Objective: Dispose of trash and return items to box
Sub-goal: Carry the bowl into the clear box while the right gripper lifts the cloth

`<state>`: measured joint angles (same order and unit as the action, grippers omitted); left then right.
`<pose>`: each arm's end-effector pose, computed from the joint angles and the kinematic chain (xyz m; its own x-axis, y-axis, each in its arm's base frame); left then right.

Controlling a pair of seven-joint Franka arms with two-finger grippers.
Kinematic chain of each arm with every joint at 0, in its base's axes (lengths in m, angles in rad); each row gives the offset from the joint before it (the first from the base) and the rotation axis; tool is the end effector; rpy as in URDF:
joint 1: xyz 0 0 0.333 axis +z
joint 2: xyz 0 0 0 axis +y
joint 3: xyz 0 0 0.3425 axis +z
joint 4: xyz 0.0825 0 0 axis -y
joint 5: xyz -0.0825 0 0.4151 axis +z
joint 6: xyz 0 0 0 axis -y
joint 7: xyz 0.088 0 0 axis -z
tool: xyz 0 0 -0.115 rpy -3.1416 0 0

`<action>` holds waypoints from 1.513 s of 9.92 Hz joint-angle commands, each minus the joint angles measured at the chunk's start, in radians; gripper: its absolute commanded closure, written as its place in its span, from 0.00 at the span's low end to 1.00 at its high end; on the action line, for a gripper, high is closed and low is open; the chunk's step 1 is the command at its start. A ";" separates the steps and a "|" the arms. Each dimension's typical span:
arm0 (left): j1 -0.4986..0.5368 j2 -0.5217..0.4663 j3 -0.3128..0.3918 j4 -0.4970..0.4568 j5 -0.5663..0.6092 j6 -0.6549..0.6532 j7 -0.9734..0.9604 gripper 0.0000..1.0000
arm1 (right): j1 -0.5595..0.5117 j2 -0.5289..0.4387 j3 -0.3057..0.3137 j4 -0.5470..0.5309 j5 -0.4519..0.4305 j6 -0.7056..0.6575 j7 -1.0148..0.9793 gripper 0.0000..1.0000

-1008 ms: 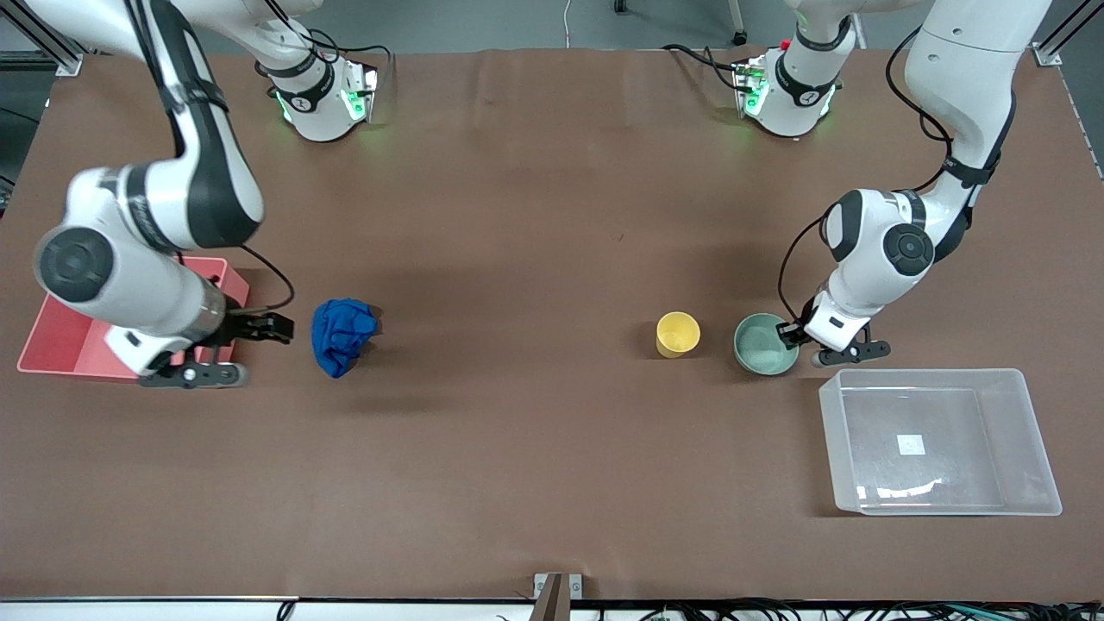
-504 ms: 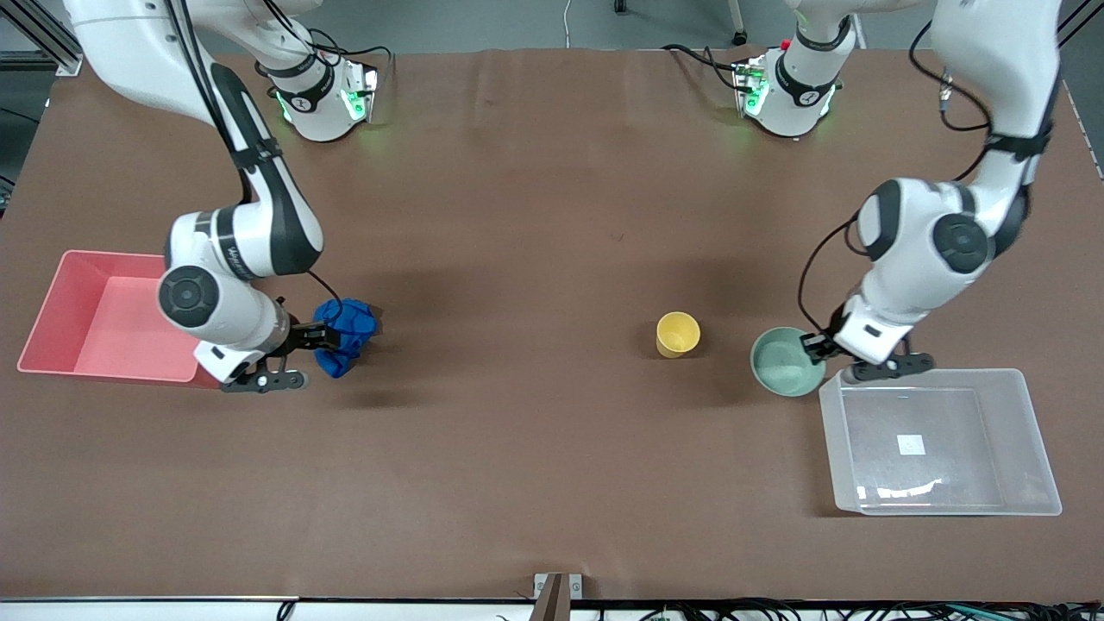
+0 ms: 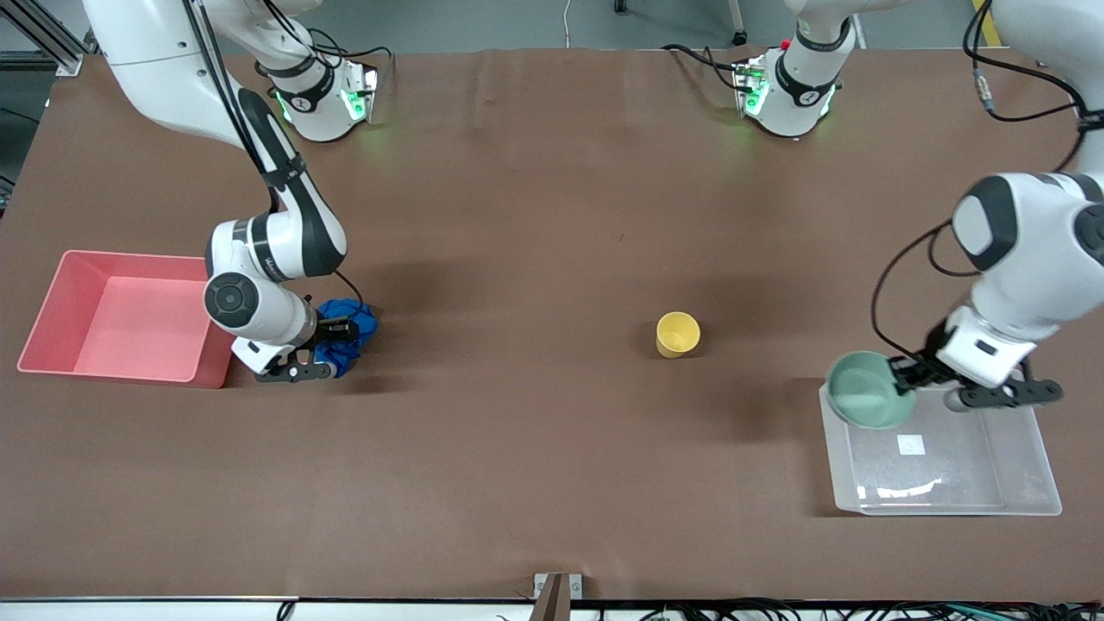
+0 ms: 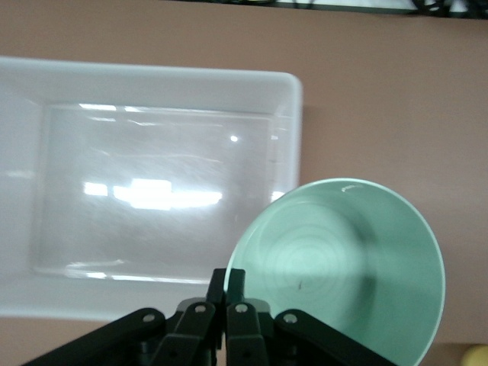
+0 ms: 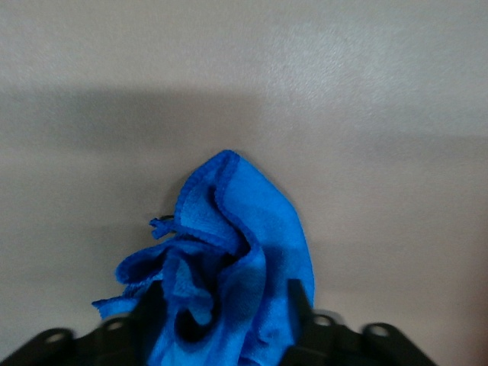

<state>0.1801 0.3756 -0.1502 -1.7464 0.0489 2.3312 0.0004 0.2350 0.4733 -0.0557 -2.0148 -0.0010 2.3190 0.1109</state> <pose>0.7083 0.0324 0.3826 0.9771 0.0168 0.2123 0.0144 -0.9998 0.0131 0.6050 0.1098 0.1931 0.9841 0.0684 -0.1637 0.0766 -0.9961 0.0444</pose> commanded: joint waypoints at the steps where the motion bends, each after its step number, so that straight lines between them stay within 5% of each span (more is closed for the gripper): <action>1: 0.027 0.207 -0.005 0.198 0.031 -0.076 0.084 1.00 | 0.007 -0.002 0.000 -0.025 0.015 0.003 0.004 0.84; 4: 0.064 0.346 -0.003 0.304 0.025 -0.101 0.191 1.00 | 0.000 -0.025 0.000 0.002 0.015 -0.061 0.006 0.94; 7: 0.068 0.403 -0.003 0.303 0.020 -0.092 0.201 0.99 | -0.061 -0.140 -0.004 0.128 0.015 -0.304 0.000 0.97; 10: 0.068 0.433 -0.002 0.308 0.025 -0.064 0.201 0.87 | -0.161 -0.263 -0.012 0.173 0.000 -0.392 -0.067 0.97; 11: 0.068 0.433 -0.002 0.308 0.026 -0.050 0.201 0.69 | -0.221 -0.272 -0.016 0.171 -0.004 -0.400 -0.127 0.95; 12: 0.068 0.424 -0.002 0.308 0.026 -0.050 0.201 0.27 | -0.293 -0.268 -0.015 0.166 -0.004 -0.398 -0.175 0.95; 13: 0.081 0.404 -0.003 0.308 0.025 -0.052 0.194 0.00 | -0.351 -0.263 -0.015 0.165 -0.004 -0.391 -0.241 0.95; 15: 0.068 0.298 -0.017 0.271 0.017 -0.138 0.123 0.00 | -0.455 -0.224 -0.015 0.154 -0.004 -0.315 -0.354 0.94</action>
<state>0.2516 0.7407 -0.1563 -1.4312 0.0587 2.2528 0.1724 -0.1652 0.2294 -0.0895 -1.8383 -0.0038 1.9508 -0.1857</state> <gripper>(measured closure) 0.326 0.921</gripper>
